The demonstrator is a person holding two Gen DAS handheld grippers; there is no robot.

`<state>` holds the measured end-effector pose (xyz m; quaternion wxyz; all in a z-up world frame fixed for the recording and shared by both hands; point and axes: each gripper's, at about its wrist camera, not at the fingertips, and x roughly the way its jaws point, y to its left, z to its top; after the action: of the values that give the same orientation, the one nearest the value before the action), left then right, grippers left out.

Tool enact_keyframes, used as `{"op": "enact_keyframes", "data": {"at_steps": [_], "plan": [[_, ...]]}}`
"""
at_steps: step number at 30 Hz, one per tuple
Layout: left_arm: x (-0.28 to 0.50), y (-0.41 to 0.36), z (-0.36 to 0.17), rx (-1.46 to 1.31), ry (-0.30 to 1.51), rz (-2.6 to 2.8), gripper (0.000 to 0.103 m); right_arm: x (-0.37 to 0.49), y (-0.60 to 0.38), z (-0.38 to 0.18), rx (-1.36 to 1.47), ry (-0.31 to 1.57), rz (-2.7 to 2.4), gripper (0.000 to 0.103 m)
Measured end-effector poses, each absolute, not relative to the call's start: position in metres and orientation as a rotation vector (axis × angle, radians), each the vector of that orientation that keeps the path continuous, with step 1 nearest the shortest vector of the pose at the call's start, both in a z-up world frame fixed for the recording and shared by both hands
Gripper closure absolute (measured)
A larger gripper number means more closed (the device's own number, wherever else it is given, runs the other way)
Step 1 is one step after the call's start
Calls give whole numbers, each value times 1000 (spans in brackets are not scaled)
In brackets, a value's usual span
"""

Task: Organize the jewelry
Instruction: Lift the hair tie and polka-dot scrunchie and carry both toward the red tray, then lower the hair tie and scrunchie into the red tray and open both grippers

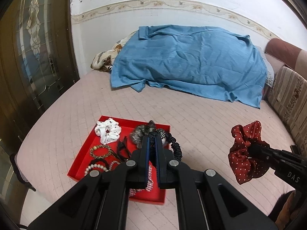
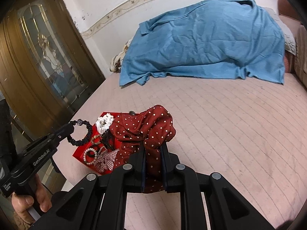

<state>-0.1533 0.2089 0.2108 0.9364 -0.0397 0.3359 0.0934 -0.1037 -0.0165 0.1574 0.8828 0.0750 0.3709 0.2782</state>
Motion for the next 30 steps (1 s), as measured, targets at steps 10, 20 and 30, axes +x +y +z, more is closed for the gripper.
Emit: {"op": "enact_keyframes", "data": {"at_steps": [10, 20, 30], "plan": [[-131, 252, 204, -112, 669, 209, 98, -88, 45, 159, 87, 785, 623, 89], [-114, 278, 197, -122, 649, 221, 98, -79, 73, 153, 32, 798, 625, 88], [-94, 296, 191, -121, 642, 216, 98, -65, 86, 143, 30, 817, 610, 88]]}}
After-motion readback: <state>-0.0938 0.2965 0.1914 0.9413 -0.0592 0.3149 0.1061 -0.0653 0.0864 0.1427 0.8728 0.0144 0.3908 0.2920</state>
